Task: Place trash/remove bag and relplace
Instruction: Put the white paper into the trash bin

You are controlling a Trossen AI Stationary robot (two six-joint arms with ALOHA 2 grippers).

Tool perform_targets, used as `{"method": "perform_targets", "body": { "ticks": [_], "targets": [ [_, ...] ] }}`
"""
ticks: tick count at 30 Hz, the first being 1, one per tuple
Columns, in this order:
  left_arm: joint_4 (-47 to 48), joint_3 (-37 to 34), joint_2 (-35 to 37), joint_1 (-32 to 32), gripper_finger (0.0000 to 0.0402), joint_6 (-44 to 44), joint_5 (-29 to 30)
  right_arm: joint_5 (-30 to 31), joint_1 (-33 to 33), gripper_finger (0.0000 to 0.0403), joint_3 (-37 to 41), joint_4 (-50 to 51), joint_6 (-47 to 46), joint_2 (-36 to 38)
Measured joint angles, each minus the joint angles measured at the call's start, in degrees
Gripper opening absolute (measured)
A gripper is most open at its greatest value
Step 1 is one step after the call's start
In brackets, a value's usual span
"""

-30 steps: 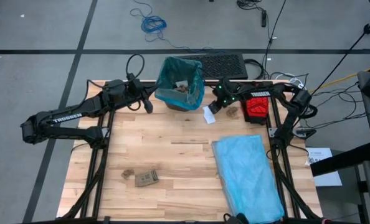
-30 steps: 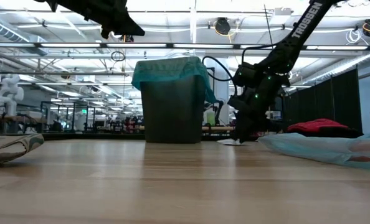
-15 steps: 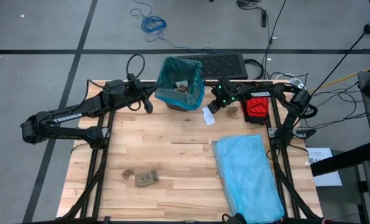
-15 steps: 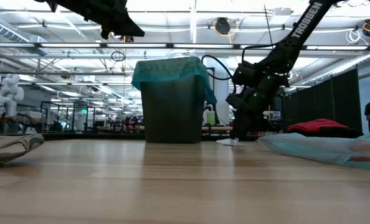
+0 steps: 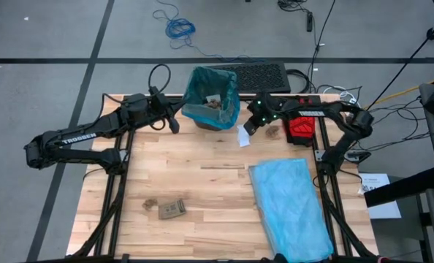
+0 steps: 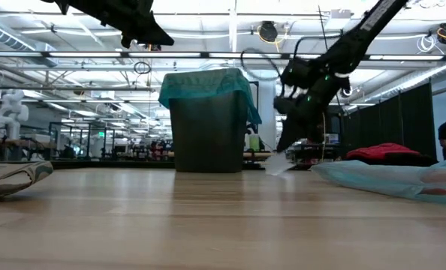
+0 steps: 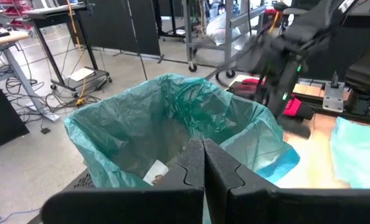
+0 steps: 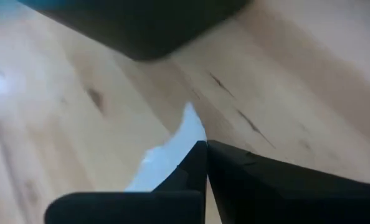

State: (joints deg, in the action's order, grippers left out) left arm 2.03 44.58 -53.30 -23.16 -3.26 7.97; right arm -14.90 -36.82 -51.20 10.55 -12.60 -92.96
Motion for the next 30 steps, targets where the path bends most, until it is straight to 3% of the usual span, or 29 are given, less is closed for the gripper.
{"method": "perform_targets", "body": {
  "ticks": [10, 15, 22, 30],
  "targets": [
    [-2.2, 0.0, 0.0, 0.0, 0.0, 0.1, 0.0, 3.2, 0.2, 0.0, -0.6, 0.6, 0.0, 19.3],
    [-5.8, 0.0, 0.0, 0.0, 0.0, 0.1, 0.0, 3.4, 2.4, 0.0, -4.2, -2.7, 1.8, 24.1],
    [-6.3, 0.0, 0.0, 0.0, 0.0, 0.1, 0.0, 7.2, 7.4, 0.0, -13.7, -8.6, 6.9, 22.1],
    [-6.9, 0.0, 0.0, 0.0, 0.0, 0.2, 0.0, 10.5, 9.6, 0.0, -25.0, -12.5, 11.4, 9.4]
  ]
}}
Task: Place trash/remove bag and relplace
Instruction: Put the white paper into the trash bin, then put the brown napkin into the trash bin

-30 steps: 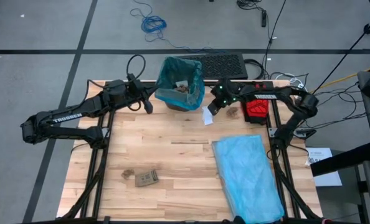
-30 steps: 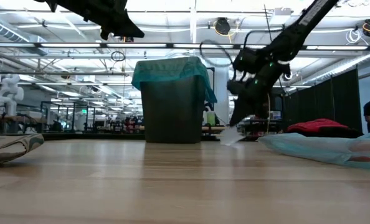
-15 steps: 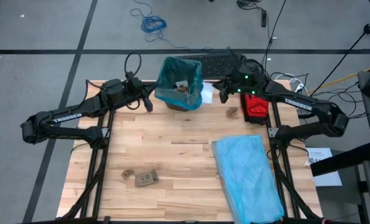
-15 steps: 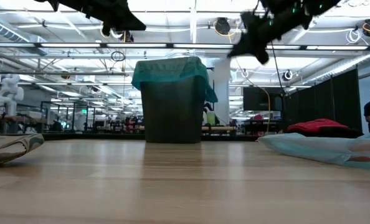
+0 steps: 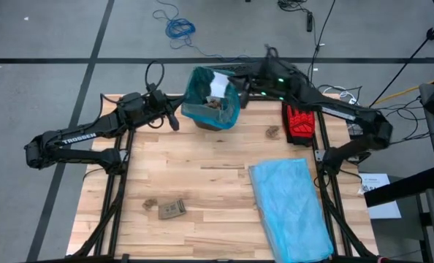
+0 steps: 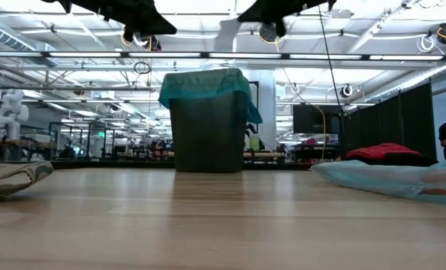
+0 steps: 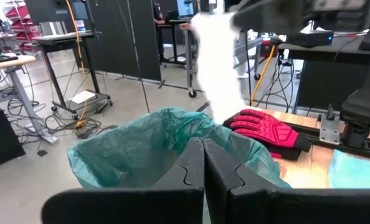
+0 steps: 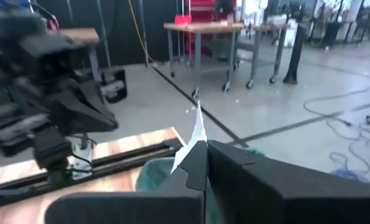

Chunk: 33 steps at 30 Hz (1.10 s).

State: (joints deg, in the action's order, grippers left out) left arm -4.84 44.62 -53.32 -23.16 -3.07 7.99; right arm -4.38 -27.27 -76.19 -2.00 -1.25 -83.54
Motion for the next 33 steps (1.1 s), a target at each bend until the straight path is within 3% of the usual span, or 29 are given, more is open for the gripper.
{"method": "perform_targets", "body": {
  "ticks": [9, 18, 23, 29, 33],
  "targets": [
    [-0.2, 0.0, 0.0, 0.0, 0.0, -0.3, 0.0, -0.1, -0.5, 0.0015, -6.8, 8.5, 0.4, -11.1],
    [0.9, 0.0, 0.0, 0.0, 0.0, -0.7, 0.0, -0.2, -0.9, 0.0127, -9.5, 13.1, -3.4, -8.7],
    [1.3, 0.0, 0.0, 0.0, 0.0, -0.7, 0.0, 0.4, -0.9, 0.0169, -13.5, 33.4, 2.8, -5.6],
    [0.6, 0.0, 0.0, 0.0, 0.0, -0.7, 0.0, 6.4, -2.2, 0.0145, -14.6, 60.8, 2.0, -3.6],
    [1.1, 0.0, 0.0, 0.0, 0.0, -0.7, 0.0, 9.0, -3.2, 0.0135, -9.8, 67.6, -2.4, -3.6]
  ]
}}
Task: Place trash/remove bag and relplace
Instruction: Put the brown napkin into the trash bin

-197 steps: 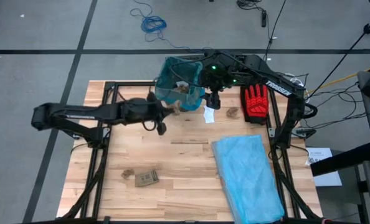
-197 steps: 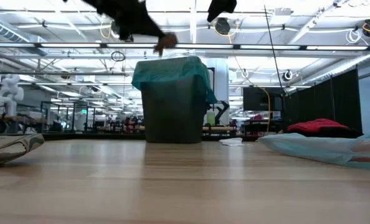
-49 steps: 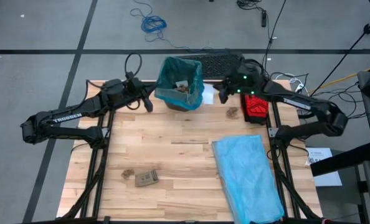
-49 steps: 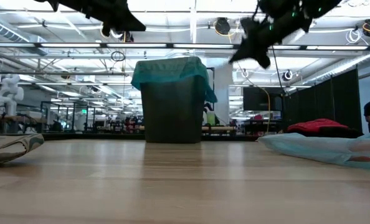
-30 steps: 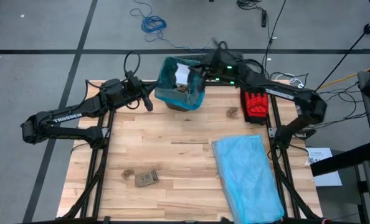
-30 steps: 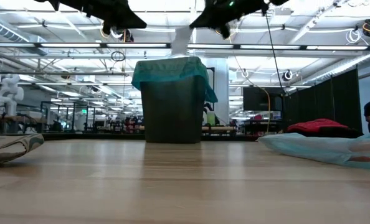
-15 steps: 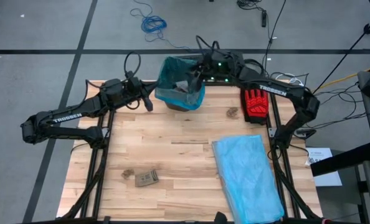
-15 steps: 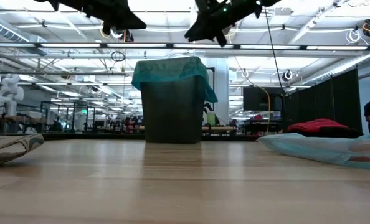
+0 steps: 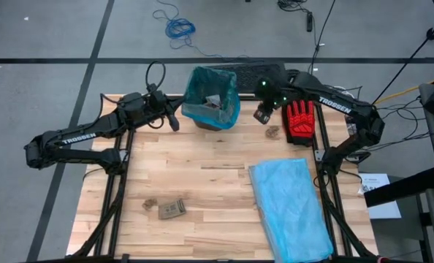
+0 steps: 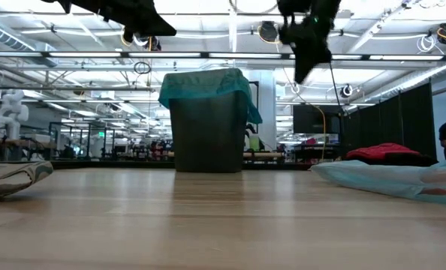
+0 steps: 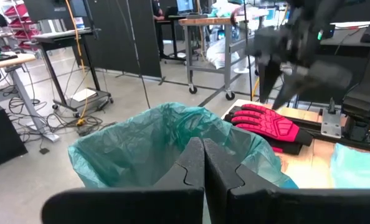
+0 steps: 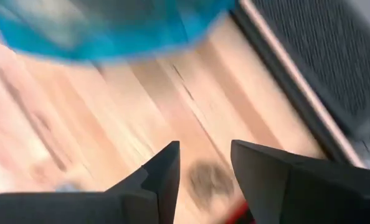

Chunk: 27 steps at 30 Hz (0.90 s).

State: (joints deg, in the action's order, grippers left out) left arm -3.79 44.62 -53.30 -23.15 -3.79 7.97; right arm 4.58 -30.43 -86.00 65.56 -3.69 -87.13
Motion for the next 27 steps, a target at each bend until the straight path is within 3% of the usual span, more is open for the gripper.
{"method": "perform_targets", "body": {
  "ticks": [3, 6, 13, 21, 24, 27],
  "targets": [
    [0.2, 0.0, 0.0, 0.0, 0.0, 0.2, 0.0, 4.4, 0.0, 0.0138, 5.9, 0.6, -0.9, 0.0],
    [0.2, 0.0, 0.0, 0.0, 0.0, 0.3, 0.0, 4.5, -0.3, 0.0146, 13.1, -1.8, -1.9, -0.1],
    [0.2, 0.0, 0.0, 0.0, 0.0, 0.1, -0.1, 5.7, -0.5, 0.0186, 29.8, -16.7, -3.8, -0.1],
    [0.2, 0.0, 0.0, 0.0, 0.0, 0.1, -0.4, 7.2, -3.0, 0.0225, 40.7, -30.1, -6.1, -0.1],
    [0.2, 0.0, 0.0, 0.0, 0.0, 0.1, -0.4, 7.1, -3.9, 0.022, 43.2, -34.7, -6.2, -0.1],
    [0.2, 0.0, 0.0, 0.0, 0.0, 0.4, -0.4, 6.8, -4.1, 0.0183, 44.3, -35.4, -6.4, -0.1]
  ]
}}
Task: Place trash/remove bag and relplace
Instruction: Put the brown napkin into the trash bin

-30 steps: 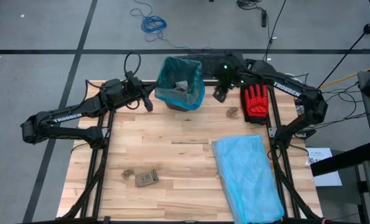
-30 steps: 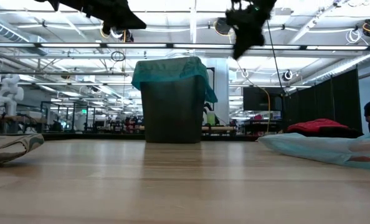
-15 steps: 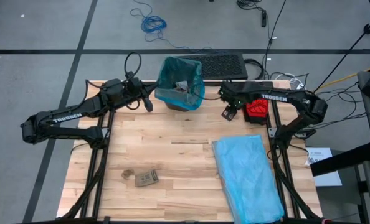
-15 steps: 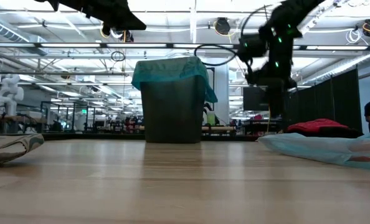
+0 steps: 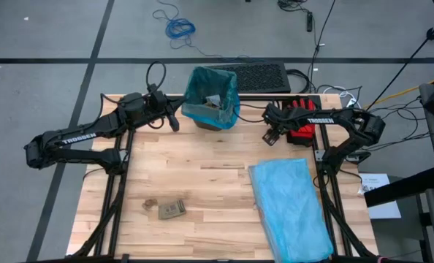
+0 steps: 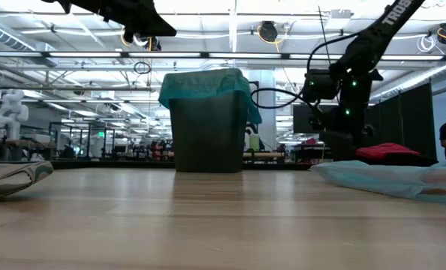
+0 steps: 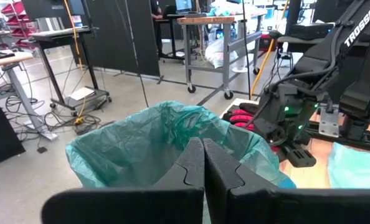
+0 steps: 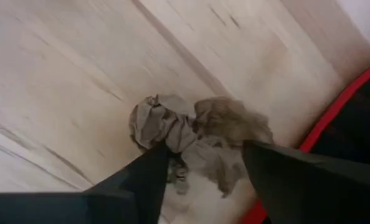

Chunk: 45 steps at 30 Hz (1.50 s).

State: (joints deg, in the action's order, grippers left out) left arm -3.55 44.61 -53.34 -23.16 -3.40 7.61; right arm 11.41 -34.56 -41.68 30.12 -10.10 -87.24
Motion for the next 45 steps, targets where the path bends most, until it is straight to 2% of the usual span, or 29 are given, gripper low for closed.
{"method": "perform_targets", "body": {
  "ticks": [2, 5, 7, 12, 17, 22, 27, 33, 37, 42, 45],
  "targets": [
    [0.0, 0.0, 0.0, 0.0, 0.0, 0.0, 0.0, -0.9, 0.0, 0.0136, 0.1, 0.1, -0.3, 0.0],
    [0.0, 0.0, 0.0, 0.0, 0.0, 0.1, 0.0, -3.1, 0.7, 0.0042, 0.1, 0.6, 0.1, 0.0],
    [0.0, 0.0, 0.0, 0.0, 0.0, 0.1, 0.0, -4.0, 1.6, 0.0015, 0.1, 0.9, 0.5, 0.3],
    [0.0, 0.0, 0.0, 0.0, 0.0, 0.0, 0.0, -6.0, 5.0, 0.0005, -1.9, 5.8, -0.7, 3.6],
    [-0.5, 0.0, 0.0, 0.0, 0.0, -0.1, 0.0, -5.8, 11.1, 0.0003, -6.8, 5.7, -2.2, 9.5],
    [-0.5, 0.0, 0.0, 0.0, 0.0, -0.2, 0.0, -5.3, 15.8, 0.0001, -15.1, 4.1, -0.7, 13.9],
    [-0.5, 0.0, 0.0, 0.0, 0.0, -0.4, 0.0, -2.0, 18.6, 0.0001, -26.6, -0.6, 5.7, 14.4],
    [-0.5, 0.0, 0.3, 0.0, 0.0, -0.4, -1.6, -0.9, 18.5, 0.0, -38.1, -7.2, 16.1, 8.9],
    [-0.8, 0.0, 0.3, 0.0, 0.0, -1.4, -1.6, -0.9, 16.4, 0.0, -46.2, -8.1, 18.4, 2.0],
    [-0.4, 0.0, 0.3, 0.0, 0.0, -1.5, -1.7, -0.9, 13.0, 0.0001, -54.8, -4.7, 19.1, -7.5],
    [-0.2, 0.0, 0.3, 0.0, 0.0, -1.5, -1.8, -0.9, 11.5, 0.0019, -58.9, -0.1, 20.9, -11.6]
  ]
}}
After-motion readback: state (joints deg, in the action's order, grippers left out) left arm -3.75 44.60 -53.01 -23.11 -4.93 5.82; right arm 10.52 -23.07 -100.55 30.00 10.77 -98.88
